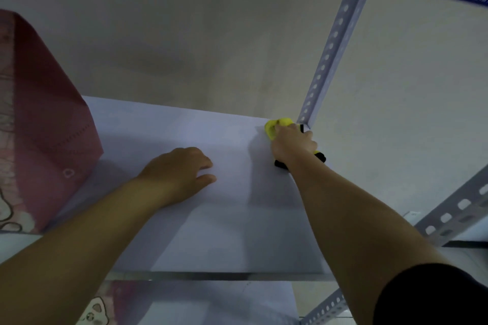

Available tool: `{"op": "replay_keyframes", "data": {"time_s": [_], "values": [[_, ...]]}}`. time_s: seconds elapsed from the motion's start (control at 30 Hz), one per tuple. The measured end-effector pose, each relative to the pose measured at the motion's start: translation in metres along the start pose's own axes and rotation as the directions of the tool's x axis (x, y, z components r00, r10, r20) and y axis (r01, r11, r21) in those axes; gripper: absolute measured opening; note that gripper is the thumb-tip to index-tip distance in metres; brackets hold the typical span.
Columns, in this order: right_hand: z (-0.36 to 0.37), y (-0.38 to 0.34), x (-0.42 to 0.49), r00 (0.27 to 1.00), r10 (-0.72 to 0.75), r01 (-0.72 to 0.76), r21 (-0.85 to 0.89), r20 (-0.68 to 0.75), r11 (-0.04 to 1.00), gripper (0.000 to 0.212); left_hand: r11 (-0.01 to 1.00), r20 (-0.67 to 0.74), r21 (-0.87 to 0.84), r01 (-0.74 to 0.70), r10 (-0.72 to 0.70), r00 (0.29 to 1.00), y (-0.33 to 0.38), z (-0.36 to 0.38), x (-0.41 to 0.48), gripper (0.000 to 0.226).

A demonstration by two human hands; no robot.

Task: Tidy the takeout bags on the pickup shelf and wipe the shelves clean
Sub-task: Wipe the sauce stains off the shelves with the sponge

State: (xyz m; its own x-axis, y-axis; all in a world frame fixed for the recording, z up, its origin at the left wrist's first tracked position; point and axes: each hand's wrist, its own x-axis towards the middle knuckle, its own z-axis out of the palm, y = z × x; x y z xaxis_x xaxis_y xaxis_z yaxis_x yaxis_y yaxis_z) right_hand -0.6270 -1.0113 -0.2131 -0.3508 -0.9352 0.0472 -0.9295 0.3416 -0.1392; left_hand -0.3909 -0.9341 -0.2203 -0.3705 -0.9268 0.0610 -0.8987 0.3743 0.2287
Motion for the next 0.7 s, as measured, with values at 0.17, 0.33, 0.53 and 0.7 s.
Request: {"op": "replay_keyframes", "data": {"time_s": [0.17,0.33,0.53,0.7], "values": [[0.01,-0.042,-0.021,0.836,-0.538,0.543,-0.022,0.106,0.84,0.041,1.0,-0.007,0.016,0.016,-0.016,1.0,-0.004,0.003,-0.002,0.046],[0.002,-0.005,0.004,0.962,-0.269,0.265,0.087,0.04,0.96,0.04,1.0,-0.003,0.004,0.001,-0.001,1.0,-0.009,0.006,-0.005,0.042],[-0.004,0.01,0.01,0.997,0.061,-0.061,-0.007,0.039,0.998,0.044,1.0,-0.016,0.01,0.001,-0.001,1.0,-0.008,0.012,-0.011,0.041],[-0.002,-0.036,-0.024,0.933,-0.329,0.321,0.075,0.148,0.944,0.043,1.0,-0.009,0.023,0.01,-0.009,1.0,-0.005,0.007,-0.018,0.042]]}}
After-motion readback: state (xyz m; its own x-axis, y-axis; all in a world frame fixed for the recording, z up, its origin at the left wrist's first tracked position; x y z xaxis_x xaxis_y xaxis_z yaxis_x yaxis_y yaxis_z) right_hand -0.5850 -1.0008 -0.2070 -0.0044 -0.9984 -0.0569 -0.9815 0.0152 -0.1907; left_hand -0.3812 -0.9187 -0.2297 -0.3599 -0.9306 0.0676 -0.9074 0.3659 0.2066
